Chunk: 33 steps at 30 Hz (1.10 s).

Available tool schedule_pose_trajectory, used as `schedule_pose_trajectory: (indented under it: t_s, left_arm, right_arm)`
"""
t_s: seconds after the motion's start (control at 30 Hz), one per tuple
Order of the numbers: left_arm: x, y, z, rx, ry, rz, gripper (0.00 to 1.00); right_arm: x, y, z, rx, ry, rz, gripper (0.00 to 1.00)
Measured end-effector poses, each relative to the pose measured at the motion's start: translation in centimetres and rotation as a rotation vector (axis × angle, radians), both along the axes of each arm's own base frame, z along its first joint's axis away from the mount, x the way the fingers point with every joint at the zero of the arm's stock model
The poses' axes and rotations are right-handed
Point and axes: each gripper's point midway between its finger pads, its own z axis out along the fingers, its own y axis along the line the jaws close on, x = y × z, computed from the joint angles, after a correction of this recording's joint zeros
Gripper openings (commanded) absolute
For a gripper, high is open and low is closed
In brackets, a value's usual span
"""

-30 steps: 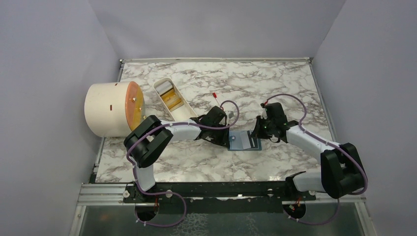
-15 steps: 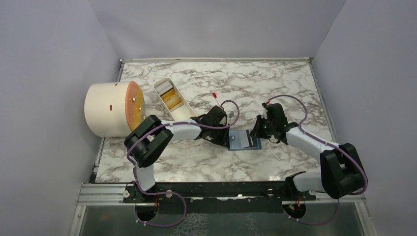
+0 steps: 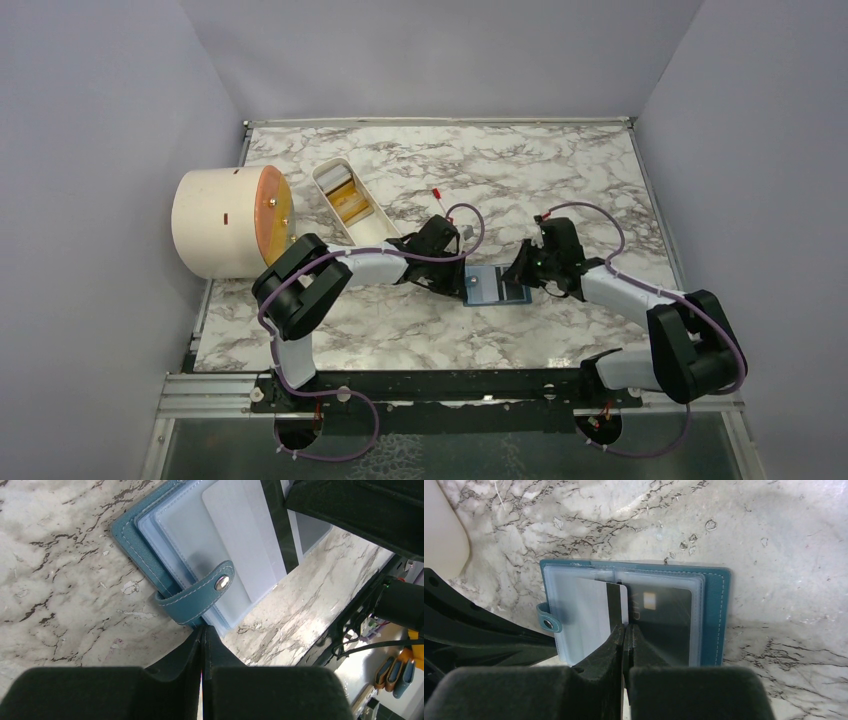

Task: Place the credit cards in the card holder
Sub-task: Insert the credit card into the card holder.

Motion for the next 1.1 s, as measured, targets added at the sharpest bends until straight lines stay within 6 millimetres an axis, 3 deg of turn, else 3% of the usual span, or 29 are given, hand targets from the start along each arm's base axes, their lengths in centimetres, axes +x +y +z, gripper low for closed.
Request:
schedule_pose_trajectory:
  t_s: [0.67, 0.73, 0.9, 1.1]
  left_arm:
    - [0.0, -0.1, 0.1, -0.010, 0.002, 0.003, 0.07]
    - [0.0, -0.1, 0.1, -0.011, 0.005, 0.006, 0.07]
    - [-0.1, -0.1, 0.2, -0.021, 0.006, 0.012, 0.14]
    - [-0.3, 0.2, 0.8, -0.029, -0.002, 0.016, 0.26]
  right_arm:
    - [-0.6, 2.1, -0.3, 0.096, 0.022, -0.016, 0.02]
    - [-0.6, 2.2, -0.3, 0.098, 0.025, -0.018, 0.07]
    - [-1.2, 1.8, -0.4, 0.073, 0.056, -0.030, 0.31]
    - [-1.1, 0.9, 2.1, 0.018, 0.025, -0.041, 0.48]
